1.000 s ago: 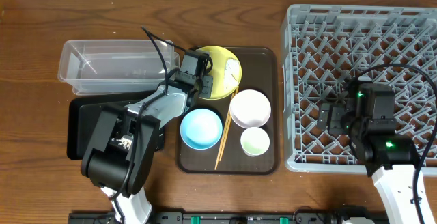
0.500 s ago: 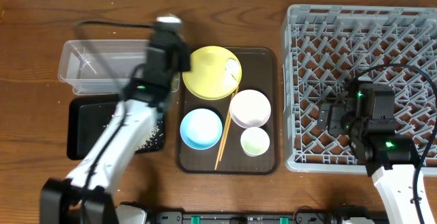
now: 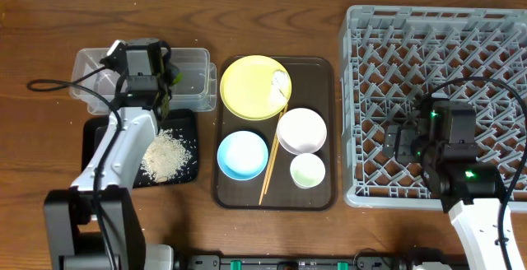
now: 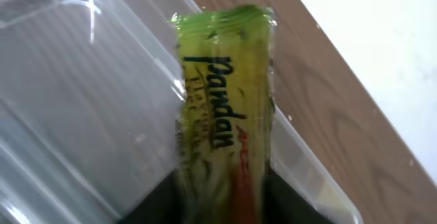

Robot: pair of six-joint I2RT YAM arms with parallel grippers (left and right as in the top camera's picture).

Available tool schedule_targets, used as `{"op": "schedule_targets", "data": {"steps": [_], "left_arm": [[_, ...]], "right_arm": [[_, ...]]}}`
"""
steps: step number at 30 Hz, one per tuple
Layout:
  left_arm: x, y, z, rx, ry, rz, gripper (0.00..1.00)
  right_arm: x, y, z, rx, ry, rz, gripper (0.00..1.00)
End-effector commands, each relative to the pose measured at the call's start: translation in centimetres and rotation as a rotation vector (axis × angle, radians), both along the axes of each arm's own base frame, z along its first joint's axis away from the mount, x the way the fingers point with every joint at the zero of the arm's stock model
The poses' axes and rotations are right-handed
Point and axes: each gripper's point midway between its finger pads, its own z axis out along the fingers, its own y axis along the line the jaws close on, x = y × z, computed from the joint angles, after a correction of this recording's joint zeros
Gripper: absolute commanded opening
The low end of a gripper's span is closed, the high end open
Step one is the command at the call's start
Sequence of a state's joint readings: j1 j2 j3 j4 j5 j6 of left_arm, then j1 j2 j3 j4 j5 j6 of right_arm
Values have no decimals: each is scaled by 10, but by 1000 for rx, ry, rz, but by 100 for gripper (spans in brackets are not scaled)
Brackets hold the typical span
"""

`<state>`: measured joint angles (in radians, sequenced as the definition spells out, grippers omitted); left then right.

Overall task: Sort waste into correct bins and load items into the dishwasher rack
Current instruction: 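Grasp the green snack wrapper and drop it into the clear bin, then grasp the white tissue from the yellow plate with the left gripper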

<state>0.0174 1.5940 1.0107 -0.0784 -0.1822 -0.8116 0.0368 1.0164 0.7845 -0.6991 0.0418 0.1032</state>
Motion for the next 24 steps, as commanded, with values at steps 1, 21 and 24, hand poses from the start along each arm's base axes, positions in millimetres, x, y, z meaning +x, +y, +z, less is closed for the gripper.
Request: {"op": "schedule_targets", "data": {"steps": [1, 21, 24], "left_arm": [[7, -1, 10, 3, -44, -14, 44], [4, -165, 40, 276, -127, -852, 44], [2, -193, 32, 349, -121, -963, 45]], "right_arm": [[3, 2, 8, -2, -18, 2, 98], [4, 2, 9, -2, -23, 2, 98], [3, 2, 9, -1, -22, 2, 98]]}}
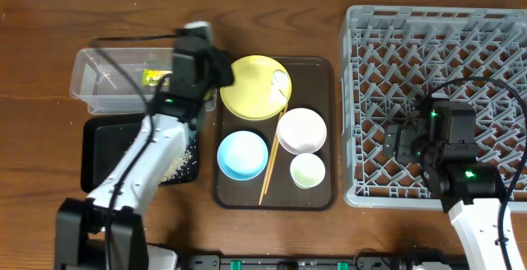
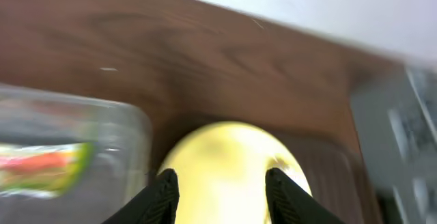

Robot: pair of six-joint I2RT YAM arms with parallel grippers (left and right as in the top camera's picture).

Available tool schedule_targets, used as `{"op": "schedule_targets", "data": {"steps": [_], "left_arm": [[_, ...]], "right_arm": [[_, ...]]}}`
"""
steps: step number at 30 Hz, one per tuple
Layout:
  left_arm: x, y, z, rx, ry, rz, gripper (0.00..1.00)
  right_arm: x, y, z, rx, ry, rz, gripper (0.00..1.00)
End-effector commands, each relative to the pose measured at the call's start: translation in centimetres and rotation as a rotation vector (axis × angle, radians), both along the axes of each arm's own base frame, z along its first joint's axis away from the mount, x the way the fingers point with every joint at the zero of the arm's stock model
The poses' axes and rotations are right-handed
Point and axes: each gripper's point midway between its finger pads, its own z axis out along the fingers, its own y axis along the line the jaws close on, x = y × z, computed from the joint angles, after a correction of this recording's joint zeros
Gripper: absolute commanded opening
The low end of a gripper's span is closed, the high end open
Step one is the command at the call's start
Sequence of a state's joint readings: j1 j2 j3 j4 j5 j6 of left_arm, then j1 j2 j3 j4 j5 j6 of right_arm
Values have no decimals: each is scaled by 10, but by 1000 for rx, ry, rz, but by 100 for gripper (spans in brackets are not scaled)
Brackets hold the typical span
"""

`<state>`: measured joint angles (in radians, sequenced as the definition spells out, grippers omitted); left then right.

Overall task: Sort waste into correct bins and load items into the dishwasher rack
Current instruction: 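Grasp the white tissue from the yellow plate with the left gripper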

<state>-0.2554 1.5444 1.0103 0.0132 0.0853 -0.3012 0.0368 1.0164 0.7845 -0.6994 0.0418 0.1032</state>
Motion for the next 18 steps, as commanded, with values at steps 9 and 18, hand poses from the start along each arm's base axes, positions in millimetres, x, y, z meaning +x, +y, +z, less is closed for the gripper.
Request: {"op": "schedule_targets", "data": {"steps": [9, 18], "left_arm": [[17, -86, -50, 142, -81, -293, 60], [11, -112, -119, 162, 6, -355, 60]], "right_arm": [[3, 2, 9, -1, -22, 2, 98], [3, 2, 9, -1, -22, 2, 98]]}}
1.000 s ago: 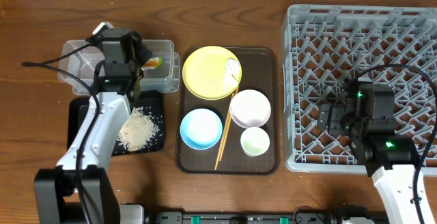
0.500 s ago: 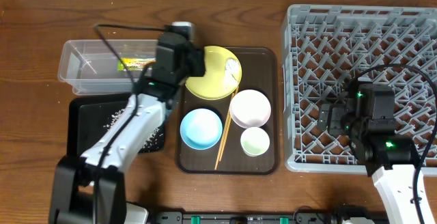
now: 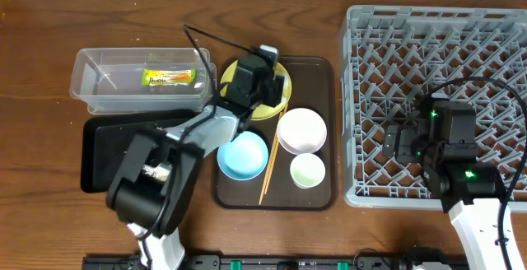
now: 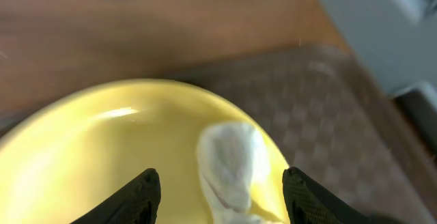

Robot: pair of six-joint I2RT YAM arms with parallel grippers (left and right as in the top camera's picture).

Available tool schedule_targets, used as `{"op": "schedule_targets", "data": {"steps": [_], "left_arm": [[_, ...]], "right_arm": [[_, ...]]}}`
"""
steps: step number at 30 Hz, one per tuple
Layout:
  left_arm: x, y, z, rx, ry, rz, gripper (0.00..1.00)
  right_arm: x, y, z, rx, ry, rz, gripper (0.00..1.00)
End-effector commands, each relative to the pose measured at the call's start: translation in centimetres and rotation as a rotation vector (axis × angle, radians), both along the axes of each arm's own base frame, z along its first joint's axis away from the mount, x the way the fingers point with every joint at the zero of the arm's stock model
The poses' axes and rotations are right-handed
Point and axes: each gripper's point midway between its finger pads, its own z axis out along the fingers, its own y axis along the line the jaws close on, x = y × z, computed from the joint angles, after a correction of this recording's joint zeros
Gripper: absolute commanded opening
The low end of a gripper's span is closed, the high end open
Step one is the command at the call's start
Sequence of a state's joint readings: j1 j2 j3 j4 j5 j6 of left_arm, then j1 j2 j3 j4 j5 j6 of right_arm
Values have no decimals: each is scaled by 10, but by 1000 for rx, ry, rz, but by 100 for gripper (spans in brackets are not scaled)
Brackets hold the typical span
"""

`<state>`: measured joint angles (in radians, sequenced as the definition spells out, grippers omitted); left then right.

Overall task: Sort waste into correct bins and load items into the dishwasher rack
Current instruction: 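Grasp the white tissue from the yellow plate with the left gripper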

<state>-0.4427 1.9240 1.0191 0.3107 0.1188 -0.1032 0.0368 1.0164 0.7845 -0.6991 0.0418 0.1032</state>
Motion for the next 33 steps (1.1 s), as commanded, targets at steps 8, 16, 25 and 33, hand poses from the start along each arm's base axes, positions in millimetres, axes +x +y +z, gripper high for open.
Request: {"op": "schedule_targets", "data": {"steps": [8, 16, 25, 33], "left_arm": [[-1, -4, -35, 35, 52, -20, 33], [2, -3, -10, 18, 15, -16, 6], [0, 29, 85, -28, -88, 46, 6], [0, 125, 144, -124, -99, 308, 6]], "right_arm": [[2, 2, 8, -1, -15, 2, 98], [1, 2, 7, -2, -11, 2, 98], [1, 2, 7, -2, -12, 2, 98], [1, 2, 7, -2, -12, 2, 97]]}}
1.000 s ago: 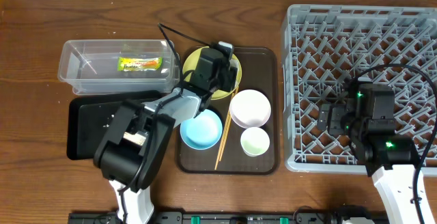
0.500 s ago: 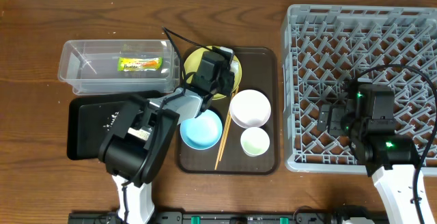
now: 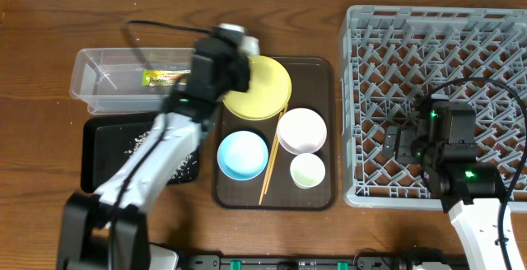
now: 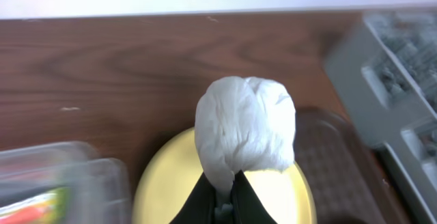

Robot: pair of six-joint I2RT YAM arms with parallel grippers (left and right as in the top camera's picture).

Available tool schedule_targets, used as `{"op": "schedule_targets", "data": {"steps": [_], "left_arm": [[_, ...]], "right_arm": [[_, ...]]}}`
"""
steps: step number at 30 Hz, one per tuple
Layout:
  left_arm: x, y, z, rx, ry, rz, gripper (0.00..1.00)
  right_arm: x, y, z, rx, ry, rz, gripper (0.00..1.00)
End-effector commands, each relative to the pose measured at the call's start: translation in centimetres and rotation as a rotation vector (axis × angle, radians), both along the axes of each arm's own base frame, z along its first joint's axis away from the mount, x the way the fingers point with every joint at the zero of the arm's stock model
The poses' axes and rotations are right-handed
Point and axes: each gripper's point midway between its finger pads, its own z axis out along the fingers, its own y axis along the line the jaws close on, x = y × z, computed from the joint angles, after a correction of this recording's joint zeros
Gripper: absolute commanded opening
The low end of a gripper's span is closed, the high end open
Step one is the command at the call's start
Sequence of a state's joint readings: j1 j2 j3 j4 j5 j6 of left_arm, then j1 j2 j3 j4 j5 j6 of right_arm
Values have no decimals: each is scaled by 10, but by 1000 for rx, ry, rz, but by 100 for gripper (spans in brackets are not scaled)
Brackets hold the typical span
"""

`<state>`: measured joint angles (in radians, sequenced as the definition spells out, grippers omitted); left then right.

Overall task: Sort waste into correct bins and load items into the dishwasher rack
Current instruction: 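Grasp the white tissue from the yellow plate with the left gripper, then drop the tissue into the clear plastic bin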

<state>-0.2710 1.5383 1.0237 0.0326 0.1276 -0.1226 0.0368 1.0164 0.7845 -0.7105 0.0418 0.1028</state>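
Observation:
My left gripper is shut on a crumpled white tissue, held up over the far left edge of the yellow plate. The plate sits on the brown tray with a blue bowl, a white bowl, a small green bowl and chopsticks. A clear bin at the left holds a green wrapper. My right gripper hangs over the grey dishwasher rack; its jaws are too small to read.
A black tray with scattered rice lies in front of the clear bin, partly under my left arm. The rack fills the right side of the wooden table.
My left gripper was open over the tissue lying on the yellow plate. Now it is shut on the tissue and stands further left, at the plate's edge beside the clear bin.
First my left gripper held a green wrapper over the clear bin. Then the wrapper lay in the bin and the open gripper was near the plate. Then it was open over the tissue; now it holds the tissue. The right arm stayed still.

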Motion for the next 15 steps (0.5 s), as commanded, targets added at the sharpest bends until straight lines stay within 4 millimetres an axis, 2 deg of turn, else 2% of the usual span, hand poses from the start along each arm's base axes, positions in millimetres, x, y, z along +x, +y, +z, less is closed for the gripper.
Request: {"op": "schedule_targets", "data": {"steps": [1, 2, 8, 11, 15], "left_arm": [[7, 52, 20, -101, 6, 182, 6], [8, 74, 19, -145, 26, 260, 6], [8, 144, 6, -326, 103, 541, 6], [8, 160, 2, -350, 112, 593, 6], [8, 163, -4, -347, 124, 602, 6]], "right_arm": [[4, 2, 9, -1, -23, 2, 99], [4, 2, 9, -2, -23, 1, 98], [4, 2, 9, -1, -24, 1, 98], [4, 2, 9, -1, -24, 2, 99], [4, 2, 9, -1, -25, 1, 99]]}}
